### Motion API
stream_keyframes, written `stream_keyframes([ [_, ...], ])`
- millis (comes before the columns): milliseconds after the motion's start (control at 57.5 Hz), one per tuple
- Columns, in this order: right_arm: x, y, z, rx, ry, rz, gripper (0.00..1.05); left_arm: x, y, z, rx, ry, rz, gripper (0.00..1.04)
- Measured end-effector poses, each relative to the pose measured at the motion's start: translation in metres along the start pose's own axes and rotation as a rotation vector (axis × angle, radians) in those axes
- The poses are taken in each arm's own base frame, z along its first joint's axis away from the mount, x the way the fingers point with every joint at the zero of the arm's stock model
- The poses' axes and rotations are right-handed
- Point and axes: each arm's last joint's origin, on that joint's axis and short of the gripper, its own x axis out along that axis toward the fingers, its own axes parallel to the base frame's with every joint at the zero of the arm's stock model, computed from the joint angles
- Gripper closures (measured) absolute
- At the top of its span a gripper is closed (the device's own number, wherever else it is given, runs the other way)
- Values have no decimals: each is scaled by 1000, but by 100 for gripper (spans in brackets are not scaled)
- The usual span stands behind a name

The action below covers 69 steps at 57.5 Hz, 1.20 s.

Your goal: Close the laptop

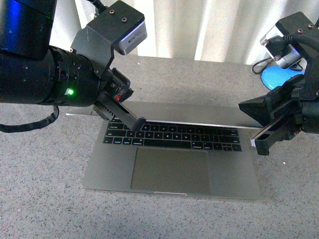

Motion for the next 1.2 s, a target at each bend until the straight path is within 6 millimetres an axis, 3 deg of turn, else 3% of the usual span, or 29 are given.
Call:
stream_keyframes([
  [452,8,7,-18,25,49,12,104,9,-6,-14,-46,19,-22,101],
  [1201,13,14,-30,69,78,28,104,15,-20,-28,-95,47,-72,101],
])
